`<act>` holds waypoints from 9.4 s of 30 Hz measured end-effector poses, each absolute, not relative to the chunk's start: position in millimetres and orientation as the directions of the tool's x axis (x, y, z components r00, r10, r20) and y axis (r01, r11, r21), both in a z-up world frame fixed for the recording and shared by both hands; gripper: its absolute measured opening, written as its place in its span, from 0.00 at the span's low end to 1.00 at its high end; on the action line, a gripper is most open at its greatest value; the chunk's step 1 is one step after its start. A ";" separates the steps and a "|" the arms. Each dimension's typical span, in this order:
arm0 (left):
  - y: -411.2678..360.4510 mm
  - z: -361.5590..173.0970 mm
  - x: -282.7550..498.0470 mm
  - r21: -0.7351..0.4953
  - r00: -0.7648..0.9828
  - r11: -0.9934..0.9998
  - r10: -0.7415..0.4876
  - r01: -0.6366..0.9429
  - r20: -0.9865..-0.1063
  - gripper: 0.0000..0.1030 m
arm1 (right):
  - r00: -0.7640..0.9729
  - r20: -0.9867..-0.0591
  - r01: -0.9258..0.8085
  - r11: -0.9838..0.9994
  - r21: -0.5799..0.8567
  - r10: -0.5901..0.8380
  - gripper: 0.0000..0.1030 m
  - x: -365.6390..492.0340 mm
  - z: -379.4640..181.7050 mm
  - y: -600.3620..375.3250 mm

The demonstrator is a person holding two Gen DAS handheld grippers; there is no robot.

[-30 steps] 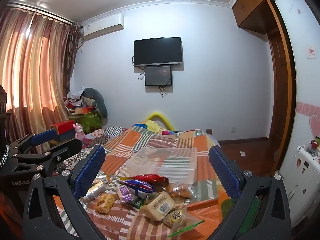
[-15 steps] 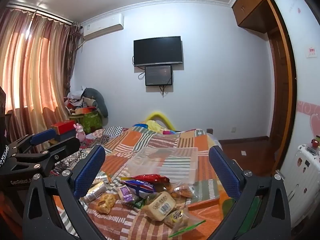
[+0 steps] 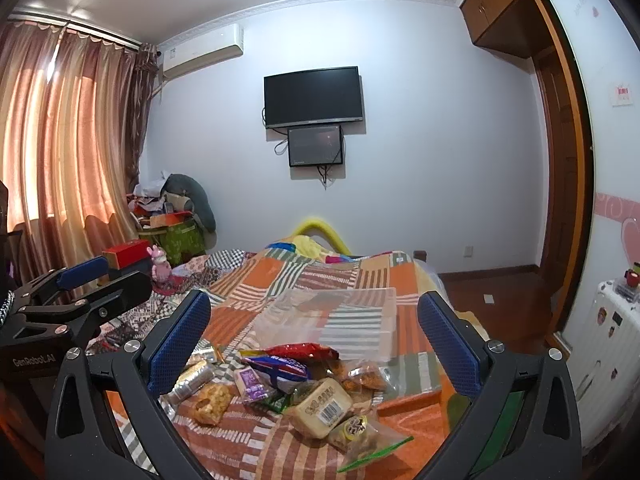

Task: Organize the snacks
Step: 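Move both tools toward the snack pile on the bed, then grasp the cookie tray pack with the left tool while the right tool grasps a clear snack bag, then carry both packs over the clear box and open both tools to drop them, then grasp the long biscuit pack with the left tool while the right tool grasps the bread slice pack, then lower both packs into the clear box and open both tools, then grasp the orange-ended wafer pack with the left tool while the right tool grasps a clear bread bag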

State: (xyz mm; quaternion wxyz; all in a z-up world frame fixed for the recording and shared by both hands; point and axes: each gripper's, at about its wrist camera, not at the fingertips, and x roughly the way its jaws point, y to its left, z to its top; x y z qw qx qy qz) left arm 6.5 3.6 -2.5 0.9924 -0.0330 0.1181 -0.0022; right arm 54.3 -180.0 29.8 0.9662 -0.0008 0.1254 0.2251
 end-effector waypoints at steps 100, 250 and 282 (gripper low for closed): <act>57.0 -117.9 325.0 -0.108 0.731 0.993 -0.109 0.049 -0.673 0.42 | 0.690 -0.599 -0.399 0.904 0.154 0.406 0.45 275.3 -48.3 -143.6; 44.5 -120.4 348.6 -0.113 0.664 0.985 -0.170 0.128 -0.728 0.34 | 0.599 -0.712 -0.396 0.908 0.133 0.366 0.51 278.6 -54.5 -157.0; 195.9 -222.9 220.3 -0.085 0.505 0.991 -0.021 -0.104 -0.863 0.63 | 0.557 -0.769 -0.360 0.926 0.116 0.313 0.79 201.3 -81.8 -177.1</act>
